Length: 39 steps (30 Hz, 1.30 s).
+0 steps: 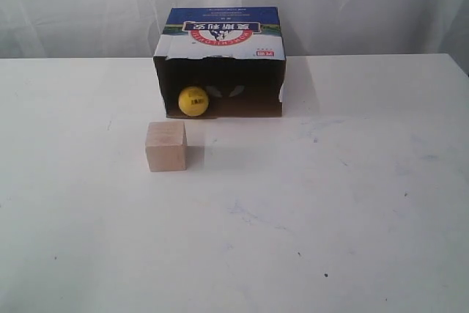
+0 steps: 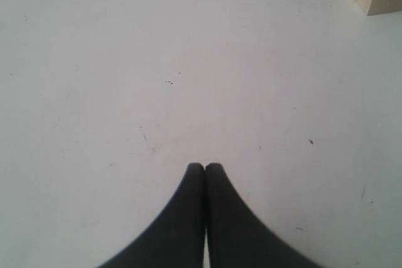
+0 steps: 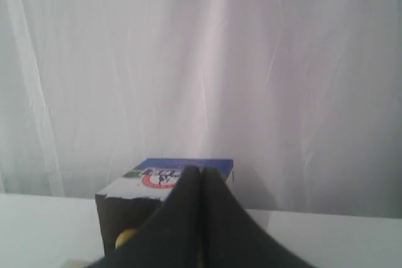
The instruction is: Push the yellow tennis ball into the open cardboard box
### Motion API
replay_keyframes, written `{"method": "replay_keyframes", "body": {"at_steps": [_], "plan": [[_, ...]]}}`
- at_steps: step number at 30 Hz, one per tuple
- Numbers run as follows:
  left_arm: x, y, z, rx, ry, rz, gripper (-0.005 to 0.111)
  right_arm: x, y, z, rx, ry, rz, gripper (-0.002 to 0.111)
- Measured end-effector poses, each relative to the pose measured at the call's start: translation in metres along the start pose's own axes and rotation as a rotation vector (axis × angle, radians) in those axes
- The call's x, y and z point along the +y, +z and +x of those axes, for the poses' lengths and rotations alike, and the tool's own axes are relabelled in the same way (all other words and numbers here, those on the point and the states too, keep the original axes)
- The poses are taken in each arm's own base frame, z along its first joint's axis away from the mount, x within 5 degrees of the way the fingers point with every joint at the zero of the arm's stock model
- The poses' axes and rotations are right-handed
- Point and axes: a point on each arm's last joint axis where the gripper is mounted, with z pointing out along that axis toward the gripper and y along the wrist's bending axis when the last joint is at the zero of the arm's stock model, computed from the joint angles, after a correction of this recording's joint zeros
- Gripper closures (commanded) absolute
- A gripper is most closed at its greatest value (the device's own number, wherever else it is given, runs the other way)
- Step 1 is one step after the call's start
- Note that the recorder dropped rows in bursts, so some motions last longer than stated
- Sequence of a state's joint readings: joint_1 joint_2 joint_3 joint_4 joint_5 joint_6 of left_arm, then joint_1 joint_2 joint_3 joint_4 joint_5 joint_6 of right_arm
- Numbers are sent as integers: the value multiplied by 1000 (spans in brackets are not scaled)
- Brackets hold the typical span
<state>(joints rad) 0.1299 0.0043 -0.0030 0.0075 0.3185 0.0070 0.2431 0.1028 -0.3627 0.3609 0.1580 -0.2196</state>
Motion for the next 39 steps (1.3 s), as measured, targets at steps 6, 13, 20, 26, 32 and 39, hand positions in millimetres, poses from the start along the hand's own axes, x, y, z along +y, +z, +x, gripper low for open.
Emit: {"method": "replay_keyframes", "body": {"at_steps": [6, 13, 20, 26, 32, 39], "plan": [[0, 0, 0, 0, 0, 0, 107, -3, 1, 10, -2, 3, 12, 108], [0, 0, 0, 0, 0, 0, 107, -9, 16, 29, 61, 6, 49, 108], [0, 0, 0, 0, 0, 0, 107, -14, 39, 40, 140, 12, 89, 108], [0, 0, 0, 0, 0, 0, 107, -17, 54, 53, 242, 65, 113, 108], [0, 0, 0, 0, 0, 0, 107, -17, 55, 54, 244, 56, 114, 108], [0, 0, 0, 0, 0, 0, 107, -19, 55, 46, 163, 47, 133, 108]]}}
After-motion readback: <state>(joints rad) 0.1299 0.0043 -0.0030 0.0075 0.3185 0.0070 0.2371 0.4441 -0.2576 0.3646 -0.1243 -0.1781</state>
